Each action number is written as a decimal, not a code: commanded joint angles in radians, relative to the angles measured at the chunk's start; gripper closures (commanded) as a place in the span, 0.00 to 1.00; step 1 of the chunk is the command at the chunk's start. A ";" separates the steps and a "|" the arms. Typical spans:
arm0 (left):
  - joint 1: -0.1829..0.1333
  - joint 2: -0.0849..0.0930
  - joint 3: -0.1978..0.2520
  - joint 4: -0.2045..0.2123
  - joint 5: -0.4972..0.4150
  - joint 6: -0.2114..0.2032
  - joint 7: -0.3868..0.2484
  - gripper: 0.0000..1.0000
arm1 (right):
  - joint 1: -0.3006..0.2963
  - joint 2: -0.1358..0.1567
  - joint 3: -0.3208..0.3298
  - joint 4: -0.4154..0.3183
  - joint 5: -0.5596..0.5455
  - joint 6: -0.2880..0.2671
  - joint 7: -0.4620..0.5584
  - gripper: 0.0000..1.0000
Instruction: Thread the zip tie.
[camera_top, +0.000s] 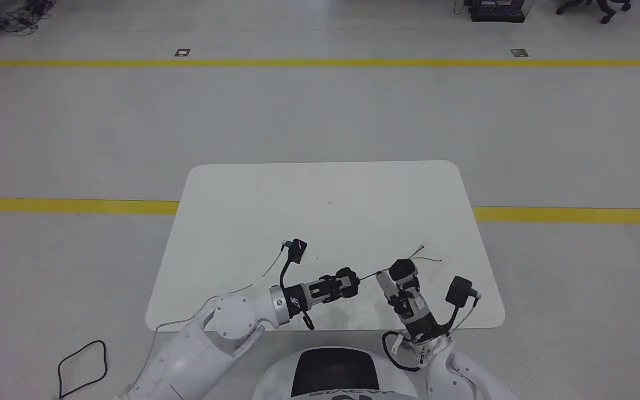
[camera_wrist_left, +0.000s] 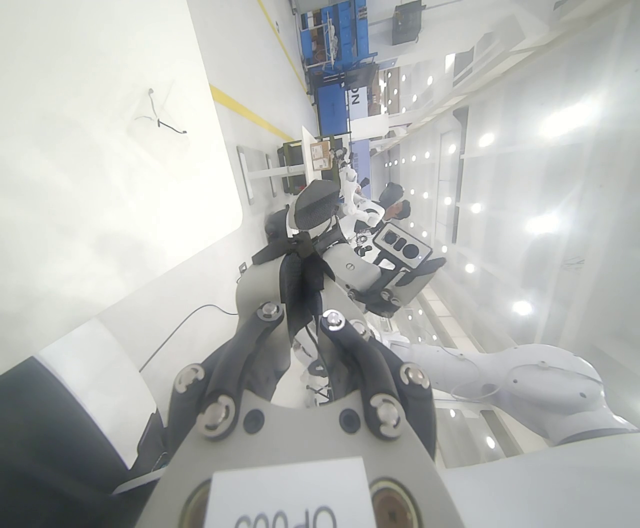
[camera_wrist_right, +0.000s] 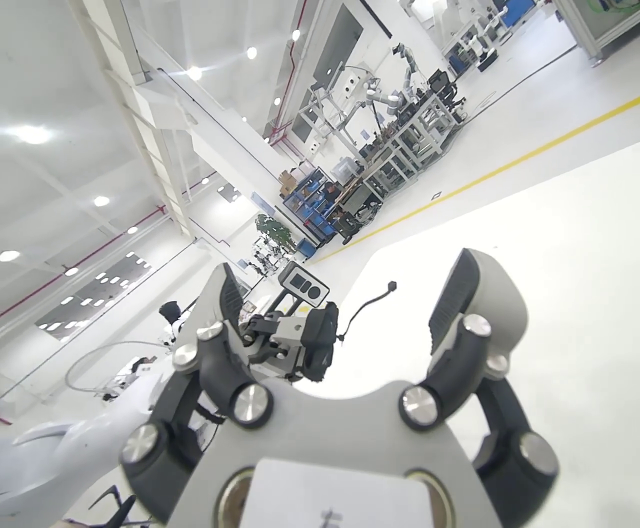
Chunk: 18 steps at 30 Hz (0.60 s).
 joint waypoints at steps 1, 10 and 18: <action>0.000 0.000 0.000 0.000 0.000 0.000 0.000 1.00 | -0.001 0.015 0.003 -0.031 0.062 0.000 0.030 0.00; 0.000 0.000 0.000 0.000 0.000 0.000 0.000 1.00 | 0.008 0.094 0.051 -0.149 0.353 0.000 0.215 0.00; 0.000 0.000 0.000 0.000 0.000 0.000 0.000 1.00 | -0.013 0.123 0.141 -0.215 0.582 0.000 0.460 0.00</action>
